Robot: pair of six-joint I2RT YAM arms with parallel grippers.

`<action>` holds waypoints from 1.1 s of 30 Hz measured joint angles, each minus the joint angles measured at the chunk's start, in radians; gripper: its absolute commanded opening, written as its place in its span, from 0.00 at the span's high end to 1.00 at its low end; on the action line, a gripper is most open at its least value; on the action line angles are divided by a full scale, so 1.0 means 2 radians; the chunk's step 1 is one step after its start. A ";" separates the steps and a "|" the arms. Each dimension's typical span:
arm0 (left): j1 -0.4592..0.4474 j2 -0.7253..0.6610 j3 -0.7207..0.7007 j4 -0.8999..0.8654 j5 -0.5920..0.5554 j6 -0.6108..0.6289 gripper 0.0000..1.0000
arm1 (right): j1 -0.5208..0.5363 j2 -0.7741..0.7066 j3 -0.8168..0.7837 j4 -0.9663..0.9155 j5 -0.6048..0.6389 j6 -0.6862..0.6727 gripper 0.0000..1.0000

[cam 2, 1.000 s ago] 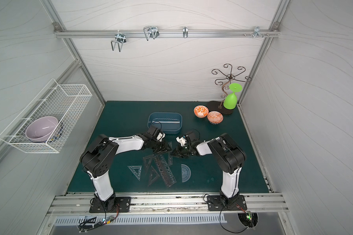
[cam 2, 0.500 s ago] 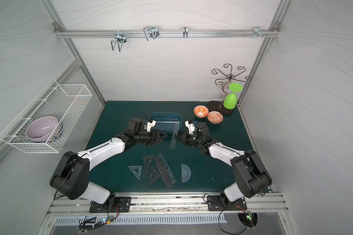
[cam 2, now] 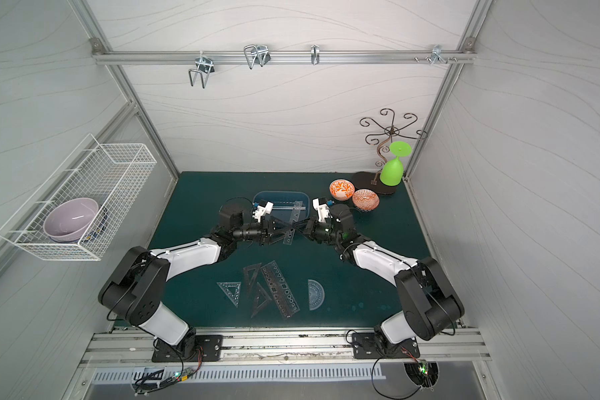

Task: Put the scattered rulers into the storage box
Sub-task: Pick up the ruler from the center of the board.

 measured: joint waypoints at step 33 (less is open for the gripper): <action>0.031 -0.093 0.018 -0.212 0.073 0.151 1.00 | -0.122 0.087 0.167 -0.094 -0.221 -0.097 0.39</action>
